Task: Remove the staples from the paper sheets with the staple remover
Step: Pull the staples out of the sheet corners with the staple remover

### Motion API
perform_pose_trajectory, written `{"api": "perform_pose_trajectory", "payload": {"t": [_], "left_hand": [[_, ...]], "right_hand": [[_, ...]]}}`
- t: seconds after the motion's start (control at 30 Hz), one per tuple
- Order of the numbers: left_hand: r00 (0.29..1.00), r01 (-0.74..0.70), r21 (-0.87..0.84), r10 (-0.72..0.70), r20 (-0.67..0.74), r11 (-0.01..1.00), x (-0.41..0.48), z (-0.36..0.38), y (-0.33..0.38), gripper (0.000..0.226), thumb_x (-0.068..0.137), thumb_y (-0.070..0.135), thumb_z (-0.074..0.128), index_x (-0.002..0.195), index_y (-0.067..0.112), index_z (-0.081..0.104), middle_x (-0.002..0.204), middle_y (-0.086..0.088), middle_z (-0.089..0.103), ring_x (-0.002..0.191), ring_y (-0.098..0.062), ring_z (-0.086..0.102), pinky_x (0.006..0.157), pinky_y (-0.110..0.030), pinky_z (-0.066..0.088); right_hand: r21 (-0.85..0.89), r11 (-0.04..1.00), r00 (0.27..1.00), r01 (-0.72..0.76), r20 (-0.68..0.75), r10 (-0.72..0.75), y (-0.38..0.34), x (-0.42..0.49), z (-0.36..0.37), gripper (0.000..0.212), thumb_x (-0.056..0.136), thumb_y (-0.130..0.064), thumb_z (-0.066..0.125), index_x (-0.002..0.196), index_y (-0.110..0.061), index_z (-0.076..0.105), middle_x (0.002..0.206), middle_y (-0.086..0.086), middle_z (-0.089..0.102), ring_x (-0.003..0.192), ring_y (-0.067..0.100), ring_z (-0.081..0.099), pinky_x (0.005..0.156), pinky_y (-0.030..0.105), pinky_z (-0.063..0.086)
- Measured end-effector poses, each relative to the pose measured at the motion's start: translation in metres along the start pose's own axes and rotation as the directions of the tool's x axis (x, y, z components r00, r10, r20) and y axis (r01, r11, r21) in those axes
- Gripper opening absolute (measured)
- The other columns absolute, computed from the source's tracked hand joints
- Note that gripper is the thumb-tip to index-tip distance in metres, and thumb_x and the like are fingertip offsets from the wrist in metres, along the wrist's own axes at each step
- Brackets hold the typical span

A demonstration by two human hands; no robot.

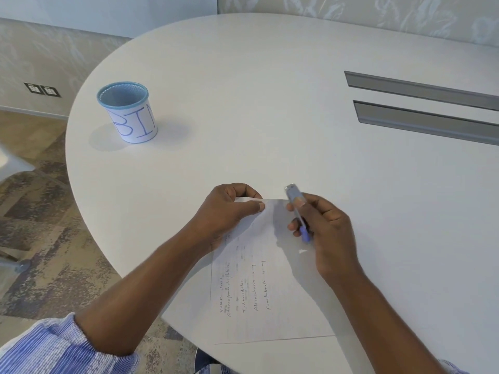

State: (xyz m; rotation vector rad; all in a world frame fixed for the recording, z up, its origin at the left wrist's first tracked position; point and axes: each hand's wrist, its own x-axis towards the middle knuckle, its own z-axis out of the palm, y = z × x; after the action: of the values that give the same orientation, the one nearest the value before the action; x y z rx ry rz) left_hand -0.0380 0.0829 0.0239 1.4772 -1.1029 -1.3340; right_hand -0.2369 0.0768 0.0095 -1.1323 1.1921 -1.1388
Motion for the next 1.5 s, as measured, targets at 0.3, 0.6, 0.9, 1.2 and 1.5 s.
{"api": "perform_pose_trajectory", "payload": {"t": [0.3,0.6,0.9,1.2,1.5], "left_hand": [[0.999,0.033,-0.015,-0.033,0.007,0.999,0.002,-0.003,0.001,0.008,0.075,0.026,0.076,0.078,0.018,0.078,0.075,-0.002,0.076,0.064,-0.015,0.068,0.057,-0.023,0.053],[0.999,0.045,-0.034,-0.044,0.024,0.998,0.003,-0.005,-0.002,0.012,0.073,0.026,0.074,0.078,0.016,0.078,0.078,-0.007,0.077,0.069,-0.022,0.068,0.071,-0.034,0.052],[0.999,0.045,-0.023,-0.045,0.021,0.999,0.005,-0.006,-0.004,0.012,0.083,0.021,0.075,0.083,0.01,0.078,0.08,-0.005,0.078,0.07,-0.02,0.069,0.071,-0.033,0.052],[0.995,0.064,-0.005,-0.064,0.071,0.998,0.011,-0.01,0.001,0.015,0.091,0.02,0.072,0.082,0.015,0.082,0.082,-0.002,0.08,0.074,-0.018,0.07,0.074,-0.029,0.053],[0.987,0.105,0.095,-0.115,0.109,0.99,0.022,-0.016,0.007,0.014,0.088,0.02,0.076,0.077,0.018,0.083,0.079,-0.003,0.079,0.073,-0.019,0.069,0.068,-0.027,0.051]], "right_hand": [[-0.241,0.953,0.983,0.184,0.019,-0.185,0.012,-0.007,-0.001,0.01,0.093,-0.02,0.075,0.101,-0.026,0.075,0.084,-0.009,0.075,0.072,0.009,0.07,0.069,0.016,0.053],[-0.561,0.675,0.86,0.48,0.147,-0.49,0.017,-0.012,0.006,0.029,0.089,-0.006,0.076,0.102,-0.03,0.068,0.1,-0.023,0.064,0.094,-0.001,0.062,0.076,0.006,0.045],[-0.599,0.635,0.841,0.488,0.129,-0.525,0.02,-0.012,0.007,0.018,0.09,-0.011,0.076,0.1,-0.024,0.07,0.097,-0.021,0.061,0.094,-0.009,0.059,0.078,0.004,0.042],[-0.62,0.612,0.836,0.491,0.136,-0.532,0.018,-0.013,0.009,0.011,0.088,-0.007,0.072,0.098,-0.012,0.074,0.098,-0.004,0.066,0.094,-0.008,0.058,0.077,0.006,0.041],[-0.65,0.552,0.808,0.523,0.171,-0.564,0.017,-0.015,0.012,0.023,0.086,-0.003,0.07,0.105,-0.013,0.077,0.101,-0.003,0.068,0.096,0.013,0.064,0.08,0.013,0.047]]}}
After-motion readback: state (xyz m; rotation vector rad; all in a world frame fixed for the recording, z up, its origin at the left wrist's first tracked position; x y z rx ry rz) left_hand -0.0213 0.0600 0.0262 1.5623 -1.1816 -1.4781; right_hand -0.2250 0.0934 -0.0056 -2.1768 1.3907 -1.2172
